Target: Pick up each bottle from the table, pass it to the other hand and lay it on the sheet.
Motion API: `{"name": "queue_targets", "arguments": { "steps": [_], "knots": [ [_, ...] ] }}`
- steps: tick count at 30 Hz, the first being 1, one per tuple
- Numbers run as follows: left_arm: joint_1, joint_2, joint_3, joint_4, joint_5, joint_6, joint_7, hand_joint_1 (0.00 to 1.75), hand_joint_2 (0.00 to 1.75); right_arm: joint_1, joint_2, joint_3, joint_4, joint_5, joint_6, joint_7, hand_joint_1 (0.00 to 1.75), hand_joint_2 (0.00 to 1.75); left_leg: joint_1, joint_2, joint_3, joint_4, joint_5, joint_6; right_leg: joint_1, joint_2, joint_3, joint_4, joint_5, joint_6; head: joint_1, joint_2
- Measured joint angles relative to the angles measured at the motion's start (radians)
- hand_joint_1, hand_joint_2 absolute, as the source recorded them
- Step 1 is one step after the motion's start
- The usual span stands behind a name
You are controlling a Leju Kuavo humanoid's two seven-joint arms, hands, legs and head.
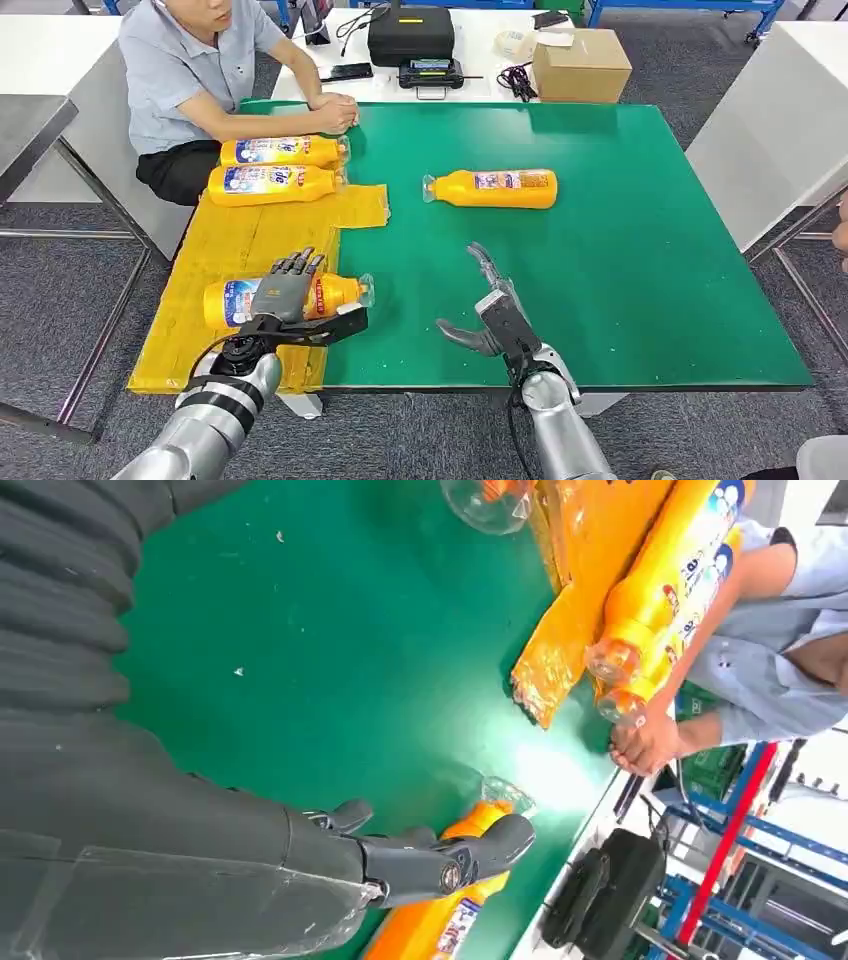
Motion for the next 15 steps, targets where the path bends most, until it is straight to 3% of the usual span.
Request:
{"name": "queue_targets", "arguments": {
  "steps": [5,11,15],
  "knots": [
    [0.035,0.006,-0.099,-0.046,-0.001,0.17,0.04,0.0,1.75,0.0,-0.002,0.0,0.009,0.0,-0.005,-0.001,0.0,1.75,0.0,0.0,-0.004,0.0,0.002,0.0,0.0,0.0,-0.004,0.0,0.001,0.001,0.0,0.0],
    [0.043,-0.003,-0.166,-0.143,-0.002,0.164,-0.008,0.0,1.75,-0.006,-0.002,0.005,0.021,-0.005,-0.003,-0.001,0.0,1.75,0.0,0.001,-0.011,0.001,0.002,0.001,-0.001,0.0,-0.01,0.001,0.002,0.003,0.0,0.0],
    [0.052,-0.003,-0.202,-0.172,-0.002,0.262,-0.004,0.0,1.75,-0.01,-0.002,0.006,0.026,-0.015,-0.002,-0.001,0.0,1.75,0.0,0.0,-0.015,0.001,0.002,0.001,-0.001,0.0,-0.014,0.001,0.002,0.003,0.0,0.0]
  ]
}}
